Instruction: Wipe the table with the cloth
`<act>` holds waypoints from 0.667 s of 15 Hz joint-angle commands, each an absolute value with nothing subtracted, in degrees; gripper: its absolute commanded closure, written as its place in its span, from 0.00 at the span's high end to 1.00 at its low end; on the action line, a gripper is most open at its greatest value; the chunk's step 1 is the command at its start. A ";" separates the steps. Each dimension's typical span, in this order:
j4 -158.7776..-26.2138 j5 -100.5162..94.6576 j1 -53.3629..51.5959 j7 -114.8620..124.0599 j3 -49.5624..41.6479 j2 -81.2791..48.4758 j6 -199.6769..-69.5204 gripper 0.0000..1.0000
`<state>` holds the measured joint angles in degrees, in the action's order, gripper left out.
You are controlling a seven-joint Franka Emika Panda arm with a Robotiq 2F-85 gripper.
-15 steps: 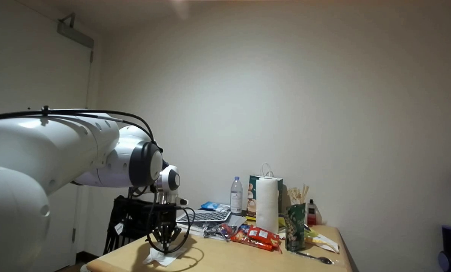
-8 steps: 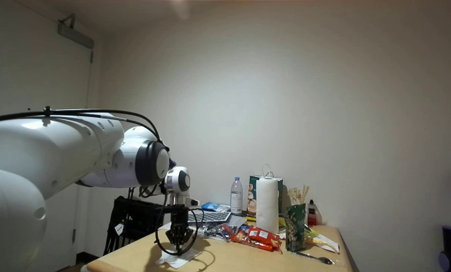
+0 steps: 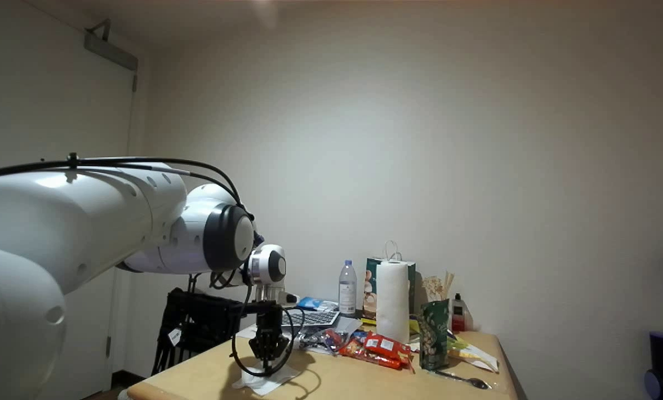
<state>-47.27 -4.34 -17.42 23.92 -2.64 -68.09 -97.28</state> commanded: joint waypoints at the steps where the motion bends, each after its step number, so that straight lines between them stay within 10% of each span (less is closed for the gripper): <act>1: -47.20 -4.00 -16.79 24.39 -2.82 -68.29 -96.29 0.00; 10: -48.81 -1.90 -10.96 31.00 -4.95 -67.43 -94.23 0.01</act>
<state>-48.81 -1.90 -10.91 30.99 -4.95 -67.43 -94.23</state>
